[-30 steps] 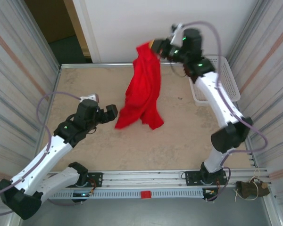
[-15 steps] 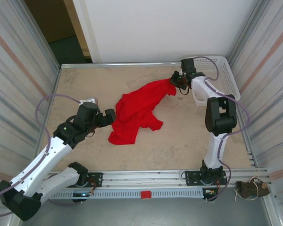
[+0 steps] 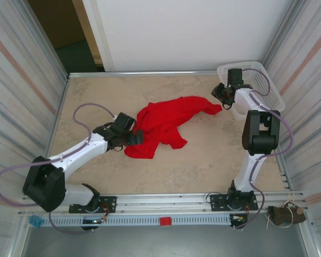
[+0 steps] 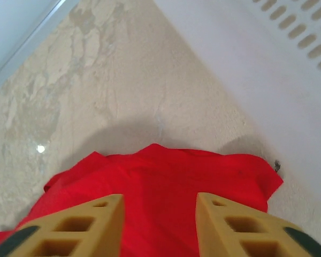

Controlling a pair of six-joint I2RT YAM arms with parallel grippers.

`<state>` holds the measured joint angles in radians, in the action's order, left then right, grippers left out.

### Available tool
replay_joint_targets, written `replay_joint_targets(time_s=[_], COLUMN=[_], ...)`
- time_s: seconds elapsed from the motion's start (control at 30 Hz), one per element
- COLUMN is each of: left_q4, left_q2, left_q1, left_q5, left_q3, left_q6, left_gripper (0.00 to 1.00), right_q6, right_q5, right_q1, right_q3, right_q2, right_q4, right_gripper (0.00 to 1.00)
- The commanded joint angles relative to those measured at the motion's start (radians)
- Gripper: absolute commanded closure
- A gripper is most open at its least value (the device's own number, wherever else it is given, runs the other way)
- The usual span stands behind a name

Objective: Fold the inside-out t-shirt

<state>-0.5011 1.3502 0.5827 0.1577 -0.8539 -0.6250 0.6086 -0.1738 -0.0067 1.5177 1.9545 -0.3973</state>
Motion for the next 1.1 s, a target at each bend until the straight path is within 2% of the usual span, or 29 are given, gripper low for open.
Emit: replay_joint_targets(time_s=[0.0, 0.13, 0.2, 0.23, 0.3, 0.33, 0.37, 0.4, 0.43, 0.53, 0.73, 0.77, 0.8, 0.83, 0.87, 1.0, 1.07], left_q4=[0.059, 0.112, 0.137, 0.153, 0.19, 0.203, 0.208, 0.205, 0.201, 0.172, 0.104, 0.092, 0.082, 0.068, 0.051, 0.019, 0.005], left_q2=[0.044, 0.103, 0.135, 0.149, 0.174, 0.182, 0.184, 0.18, 0.167, 0.064, -0.314, -0.378, -0.427, -0.479, -0.523, -0.606, -0.601], left_q1=[0.003, 0.003, 0.003, 0.003, 0.003, 0.003, 0.003, 0.003, 0.003, 0.017, 0.088, 0.092, 0.092, 0.092, 0.091, 0.082, 0.065], left_q5=[0.031, 0.052, 0.057, 0.049, 0.027, 0.018, 0.009, -0.002, -0.016, -0.047, -0.089, -0.088, -0.083, -0.067, -0.041, 0.031, 0.031], left_q3=[0.016, 0.038, 0.04, 0.043, 0.048, 0.052, 0.052, 0.052, 0.056, 0.1, 0.251, 0.274, 0.293, 0.309, 0.319, 0.321, 0.303], left_q6=[0.022, 0.037, 0.052, 0.059, 0.071, 0.074, 0.075, 0.075, 0.073, 0.055, -0.086, -0.114, -0.133, -0.149, -0.163, -0.153, -0.142], left_gripper=[0.01, 0.03, 0.08, 0.15, 0.37, 0.53, 0.81, 0.98, 1.0, 1.0, 1.0, 0.96, 0.76, 0.48, 0.37, 0.23, 0.21], right_q6=[-0.023, -0.014, -0.005, 0.0, 0.01, 0.013, 0.013, 0.011, 0.011, 0.01, 0.003, 0.001, -0.003, -0.007, -0.009, -0.001, 0.013], right_q5=[-0.102, -0.13, -0.128, -0.122, -0.102, -0.087, -0.069, -0.048, -0.018, 0.044, 0.12, 0.135, 0.151, 0.174, 0.205, 0.277, 0.296], right_q1=[0.03, 0.096, 0.139, 0.166, 0.221, 0.257, 0.296, 0.332, 0.374, 0.491, 0.69, 0.722, 0.745, 0.77, 0.791, 0.821, 0.813], right_q3=[0.0, -0.002, -0.021, -0.035, -0.066, -0.085, -0.106, -0.122, -0.138, -0.169, -0.092, -0.059, -0.021, 0.029, 0.078, 0.306, 0.433], right_q2=[-0.087, -0.188, -0.242, -0.269, -0.315, -0.338, -0.356, -0.366, -0.374, -0.362, -0.205, -0.164, -0.126, -0.08, -0.03, 0.173, 0.274], right_q4=[-0.033, -0.049, -0.052, -0.053, -0.052, -0.053, -0.051, -0.056, -0.065, -0.084, -0.138, -0.151, -0.17, -0.201, -0.232, -0.362, -0.436], right_gripper=[0.5, 0.43, 0.39, 0.38, 0.34, 0.3, 0.27, 0.25, 0.23, 0.2, 0.18, 0.15, 0.12, 0.1, 0.08, 0.09, 0.12])
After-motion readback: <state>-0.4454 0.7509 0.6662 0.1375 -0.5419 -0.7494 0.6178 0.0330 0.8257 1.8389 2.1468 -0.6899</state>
